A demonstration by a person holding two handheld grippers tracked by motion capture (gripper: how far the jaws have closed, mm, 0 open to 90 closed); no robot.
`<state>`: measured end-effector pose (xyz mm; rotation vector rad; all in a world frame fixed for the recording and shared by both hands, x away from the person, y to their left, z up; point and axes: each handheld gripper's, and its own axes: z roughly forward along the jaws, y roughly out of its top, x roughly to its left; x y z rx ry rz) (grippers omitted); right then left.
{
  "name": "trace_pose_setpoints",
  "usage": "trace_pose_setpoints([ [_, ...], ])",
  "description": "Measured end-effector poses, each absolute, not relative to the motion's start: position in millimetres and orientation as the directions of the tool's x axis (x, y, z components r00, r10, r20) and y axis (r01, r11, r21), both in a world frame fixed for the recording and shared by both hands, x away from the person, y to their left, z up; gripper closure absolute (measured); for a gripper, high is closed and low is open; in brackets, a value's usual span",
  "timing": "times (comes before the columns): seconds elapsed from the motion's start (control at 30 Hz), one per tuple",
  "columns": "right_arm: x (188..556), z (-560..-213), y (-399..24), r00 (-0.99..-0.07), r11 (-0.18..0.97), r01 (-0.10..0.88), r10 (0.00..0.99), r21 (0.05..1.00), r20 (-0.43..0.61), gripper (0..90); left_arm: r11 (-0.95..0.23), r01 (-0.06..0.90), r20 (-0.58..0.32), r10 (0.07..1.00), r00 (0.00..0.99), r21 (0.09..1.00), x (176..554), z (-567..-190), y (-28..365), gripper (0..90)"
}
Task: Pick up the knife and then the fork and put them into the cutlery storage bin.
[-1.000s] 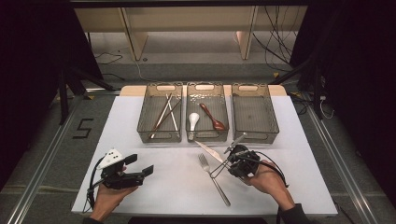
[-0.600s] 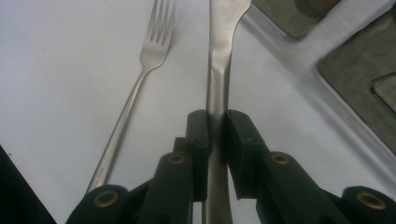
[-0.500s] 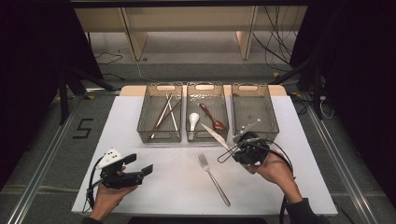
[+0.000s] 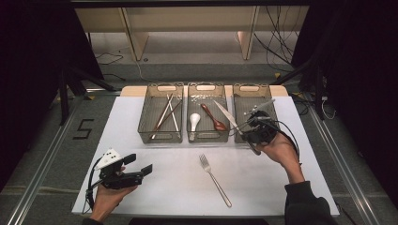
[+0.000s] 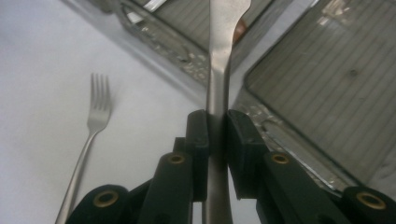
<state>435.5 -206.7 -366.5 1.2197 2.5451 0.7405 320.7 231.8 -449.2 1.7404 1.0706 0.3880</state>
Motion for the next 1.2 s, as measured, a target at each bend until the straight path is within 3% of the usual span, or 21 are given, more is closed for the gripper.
trace_pose_setpoints([
  [0.7, 501.0, -357.3, -236.7, -0.472, 0.389, 0.739, 0.882, 0.550, 0.011, 80.0, -0.089, 0.475, -0.219, 0.803, 0.554, 0.875, 321.2, -449.2, 232.0, 16.0],
  [1.2, 526.9, -374.4, -244.6, -0.396, 0.329, 0.786, 0.918, 0.524, 0.017, 80.0, -0.089, 0.474, -0.218, 0.803, 0.554, 0.876, 321.2, -449.1, 231.8, 16.0],
])
